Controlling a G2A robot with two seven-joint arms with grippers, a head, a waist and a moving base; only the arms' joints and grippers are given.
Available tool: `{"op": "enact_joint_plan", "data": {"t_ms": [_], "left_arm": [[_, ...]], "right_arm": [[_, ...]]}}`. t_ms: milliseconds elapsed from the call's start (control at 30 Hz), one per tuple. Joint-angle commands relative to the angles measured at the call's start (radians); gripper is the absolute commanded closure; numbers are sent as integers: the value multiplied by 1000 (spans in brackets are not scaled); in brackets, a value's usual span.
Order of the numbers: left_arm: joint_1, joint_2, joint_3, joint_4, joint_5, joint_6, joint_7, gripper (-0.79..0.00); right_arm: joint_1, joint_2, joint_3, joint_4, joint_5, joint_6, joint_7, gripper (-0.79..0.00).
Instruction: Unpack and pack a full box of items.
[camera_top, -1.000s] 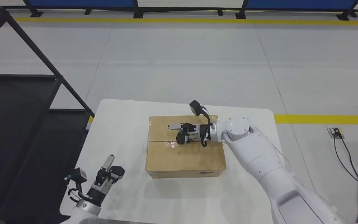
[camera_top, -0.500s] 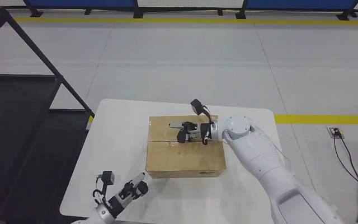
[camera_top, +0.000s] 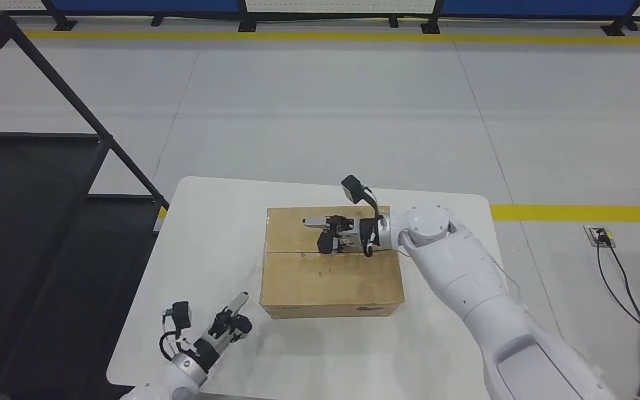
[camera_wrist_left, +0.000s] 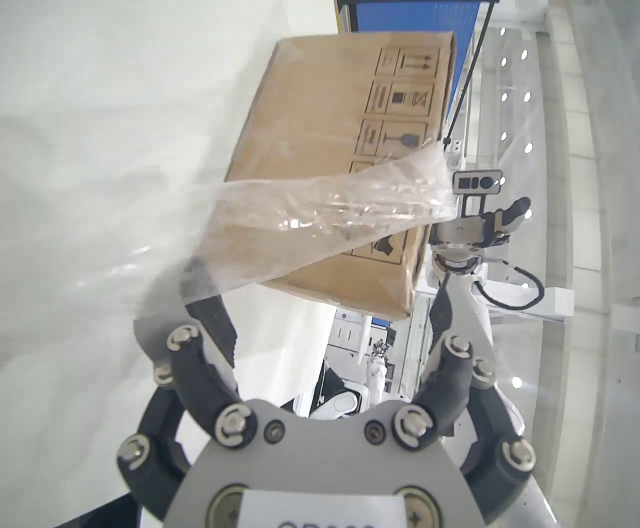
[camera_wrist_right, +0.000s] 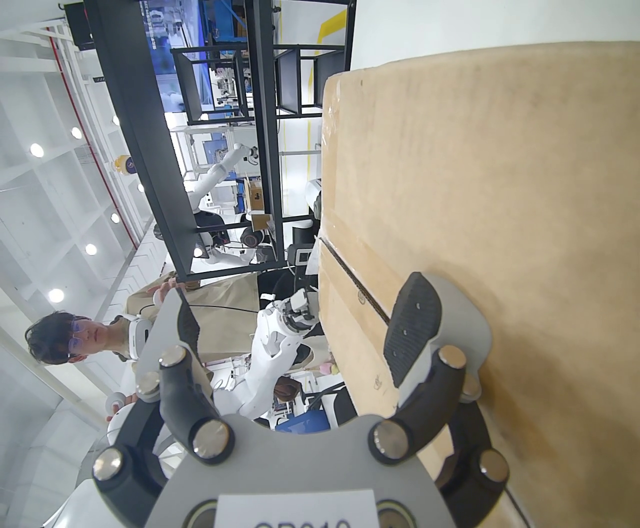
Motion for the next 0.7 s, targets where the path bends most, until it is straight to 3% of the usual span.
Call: {"op": "enact_joint_plan", "data": {"t_ms": [0, 133, 300, 667], "left_arm": [[12, 1, -19, -10, -14, -5, 29, -785], [28, -2, -61, -26, -100, -30, 105, -785], [-11, -10, -66, -9, -214, -43, 174, -785], [-53, 0, -15, 63, -159, 11, 19, -785]], "right_arm": [[1, -1, 2, 4, -1, 0, 2, -785], [4, -4, 6, 13, 0, 0, 10, -785], [8, -6, 13, 24, 2, -4, 19, -785], [8, 10, 48, 35, -1, -29, 23, -785]]}}
